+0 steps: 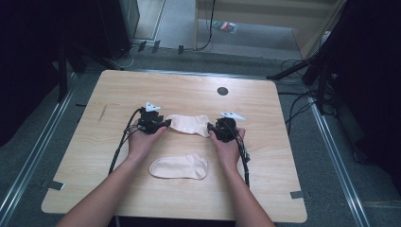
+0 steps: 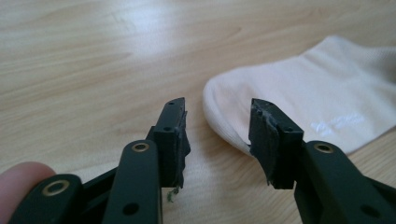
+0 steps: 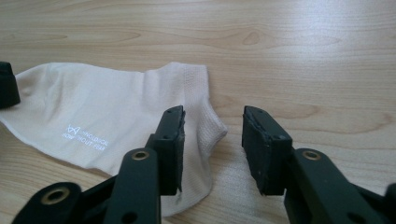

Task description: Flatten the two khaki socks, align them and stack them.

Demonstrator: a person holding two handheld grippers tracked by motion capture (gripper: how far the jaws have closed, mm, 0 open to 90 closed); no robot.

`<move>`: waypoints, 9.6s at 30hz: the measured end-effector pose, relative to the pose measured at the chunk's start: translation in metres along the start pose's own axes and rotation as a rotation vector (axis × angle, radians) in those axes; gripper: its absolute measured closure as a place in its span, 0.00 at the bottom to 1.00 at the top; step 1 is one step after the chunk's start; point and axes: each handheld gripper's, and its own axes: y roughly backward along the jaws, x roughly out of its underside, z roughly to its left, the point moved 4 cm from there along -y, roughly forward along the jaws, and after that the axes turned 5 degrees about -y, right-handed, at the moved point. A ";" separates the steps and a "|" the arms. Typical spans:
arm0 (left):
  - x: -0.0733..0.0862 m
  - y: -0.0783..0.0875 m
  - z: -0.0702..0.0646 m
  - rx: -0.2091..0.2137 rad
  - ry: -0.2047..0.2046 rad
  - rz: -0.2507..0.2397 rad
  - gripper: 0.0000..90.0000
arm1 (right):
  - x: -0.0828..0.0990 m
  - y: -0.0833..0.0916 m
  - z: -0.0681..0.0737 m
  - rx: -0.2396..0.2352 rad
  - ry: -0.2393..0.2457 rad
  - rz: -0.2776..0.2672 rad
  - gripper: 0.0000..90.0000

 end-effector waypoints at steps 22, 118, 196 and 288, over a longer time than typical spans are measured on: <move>0.005 0.027 0.001 0.091 -0.035 -0.027 1.00 | 0.002 0.018 0.004 -0.021 0.072 -0.020 0.98; 0.104 0.139 -0.046 0.209 -0.035 -0.136 1.00 | 0.078 0.126 0.039 -0.197 0.128 -0.029 0.98; 0.113 0.111 -0.053 0.107 -0.153 -0.024 0.77 | 0.105 0.082 0.051 -0.193 0.173 0.072 0.95; 0.173 0.208 0.108 -0.163 0.108 -0.216 0.11 | 0.110 0.196 -0.152 0.059 -0.039 -0.124 0.16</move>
